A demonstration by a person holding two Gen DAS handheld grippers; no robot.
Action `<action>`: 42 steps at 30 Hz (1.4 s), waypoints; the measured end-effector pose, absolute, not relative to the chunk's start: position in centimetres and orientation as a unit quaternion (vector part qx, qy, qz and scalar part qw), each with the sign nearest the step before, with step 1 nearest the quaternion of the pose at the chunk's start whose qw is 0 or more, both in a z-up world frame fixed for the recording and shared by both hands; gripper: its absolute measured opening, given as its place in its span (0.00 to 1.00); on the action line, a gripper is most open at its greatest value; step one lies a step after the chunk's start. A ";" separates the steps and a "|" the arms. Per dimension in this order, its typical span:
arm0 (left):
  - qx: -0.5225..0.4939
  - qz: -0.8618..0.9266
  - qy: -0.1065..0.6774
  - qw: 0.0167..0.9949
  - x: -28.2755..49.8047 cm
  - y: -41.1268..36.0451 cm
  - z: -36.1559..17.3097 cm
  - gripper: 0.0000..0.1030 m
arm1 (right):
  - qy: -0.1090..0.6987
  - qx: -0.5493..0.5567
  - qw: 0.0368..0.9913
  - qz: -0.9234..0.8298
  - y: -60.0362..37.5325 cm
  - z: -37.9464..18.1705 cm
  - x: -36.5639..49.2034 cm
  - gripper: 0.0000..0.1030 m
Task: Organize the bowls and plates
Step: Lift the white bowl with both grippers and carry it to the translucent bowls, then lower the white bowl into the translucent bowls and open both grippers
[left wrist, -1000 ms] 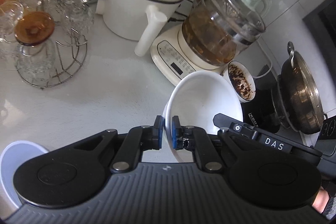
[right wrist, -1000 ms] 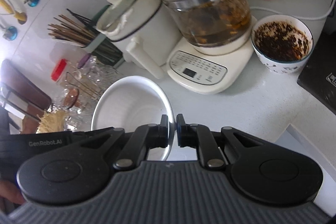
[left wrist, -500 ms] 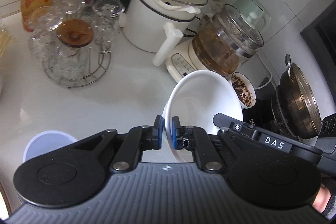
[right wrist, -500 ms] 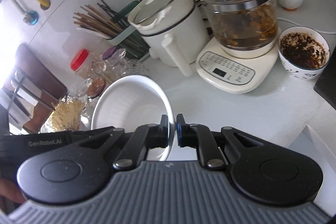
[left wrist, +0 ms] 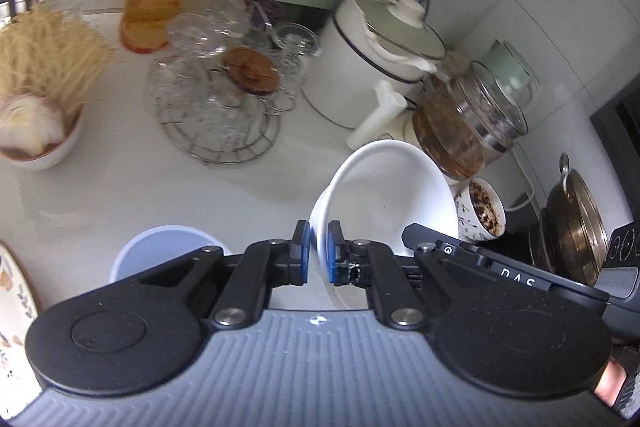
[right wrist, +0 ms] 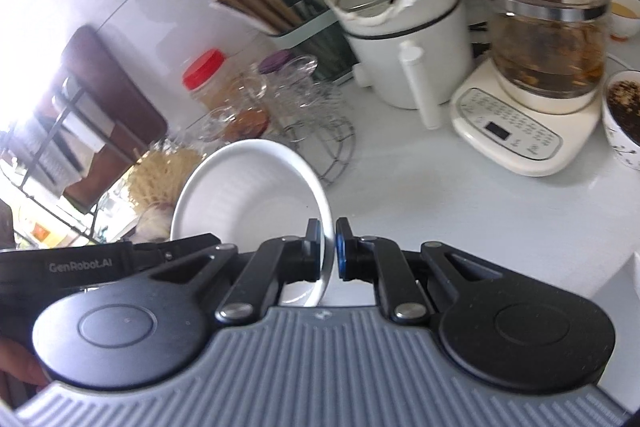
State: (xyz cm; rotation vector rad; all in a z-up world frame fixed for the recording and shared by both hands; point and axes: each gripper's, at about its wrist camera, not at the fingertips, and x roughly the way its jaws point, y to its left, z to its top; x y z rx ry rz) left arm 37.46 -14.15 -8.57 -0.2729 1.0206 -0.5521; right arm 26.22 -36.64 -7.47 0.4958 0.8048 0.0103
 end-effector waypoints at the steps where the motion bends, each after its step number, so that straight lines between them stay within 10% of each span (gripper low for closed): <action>1: -0.132 -0.256 0.479 0.829 37.4 -13.6 -8.6 0.10 | 0.389 0.237 0.890 0.010 -36.4 -7.5 26.4 0.10; 42: -0.180 -0.117 0.531 0.820 37.3 -2.7 -16.2 0.10 | 0.517 0.144 0.839 0.086 -25.2 -14.2 33.4 0.12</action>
